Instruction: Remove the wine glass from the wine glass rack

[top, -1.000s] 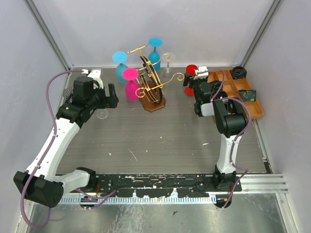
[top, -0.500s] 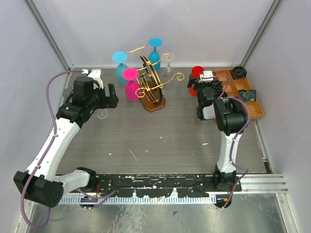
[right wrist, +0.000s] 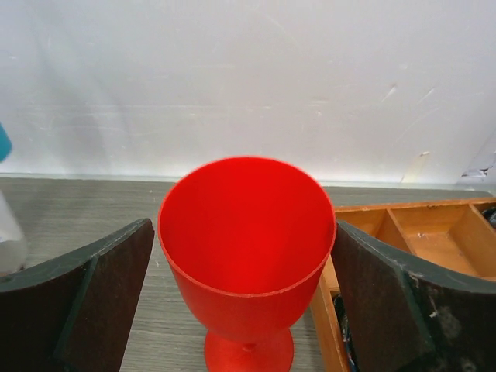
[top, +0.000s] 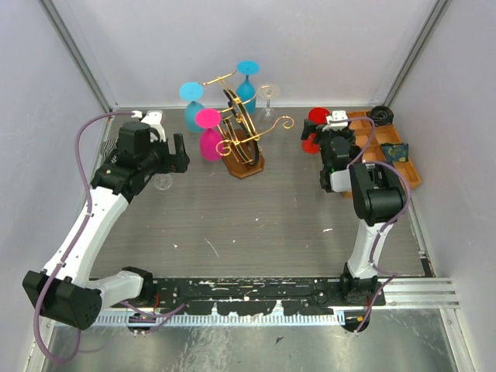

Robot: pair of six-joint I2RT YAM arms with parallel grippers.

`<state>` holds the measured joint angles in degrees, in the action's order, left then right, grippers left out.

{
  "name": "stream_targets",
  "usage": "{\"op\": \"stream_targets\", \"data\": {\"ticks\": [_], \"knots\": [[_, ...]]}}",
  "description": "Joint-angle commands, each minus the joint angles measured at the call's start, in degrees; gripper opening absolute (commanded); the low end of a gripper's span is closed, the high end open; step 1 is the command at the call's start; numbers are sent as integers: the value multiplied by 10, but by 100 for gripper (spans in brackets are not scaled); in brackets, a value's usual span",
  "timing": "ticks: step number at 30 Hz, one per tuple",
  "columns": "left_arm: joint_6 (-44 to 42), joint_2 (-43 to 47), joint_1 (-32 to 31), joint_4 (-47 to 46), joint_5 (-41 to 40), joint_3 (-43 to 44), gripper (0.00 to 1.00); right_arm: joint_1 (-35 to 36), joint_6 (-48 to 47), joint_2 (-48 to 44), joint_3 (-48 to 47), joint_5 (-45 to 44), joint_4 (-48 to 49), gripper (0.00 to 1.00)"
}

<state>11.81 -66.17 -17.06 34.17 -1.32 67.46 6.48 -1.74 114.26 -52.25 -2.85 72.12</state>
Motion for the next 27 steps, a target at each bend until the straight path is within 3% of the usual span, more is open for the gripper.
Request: {"op": "stream_targets", "data": {"ticks": [1,5,7,9,12,15,16,19,20,23,27], "knots": [[1,-2,-2,-7,9,10,98,-2,5,-78,25,11,10,100],[2,3,-2,-6,9,10,98,-3,-2,-152,70,5,-17,100],[2,5,-2,-1,5,12,98,3,1,-223,91,-7,-82,100],[3,8,-2,5,0,16,98,11,37,-305,52,-46,-255,100],[9,10,-2,13,-10,21,98,15,105,-338,-123,-50,-634,100],[21,6,-2,19,-15,27,98,35,148,-360,-207,-27,-741,100],[26,4,-2,19,-14,28,98,42,162,-360,-237,-26,-775,97],[44,1,-2,11,-9,36,98,41,220,-306,-368,40,-887,52],[51,-3,-2,9,-11,43,98,39,233,-280,-430,95,-917,46],[67,-28,-3,-3,-21,73,98,42,277,-240,-507,170,-944,46],[112,-93,11,-19,7,138,98,54,299,-237,-526,180,-944,49]]}}
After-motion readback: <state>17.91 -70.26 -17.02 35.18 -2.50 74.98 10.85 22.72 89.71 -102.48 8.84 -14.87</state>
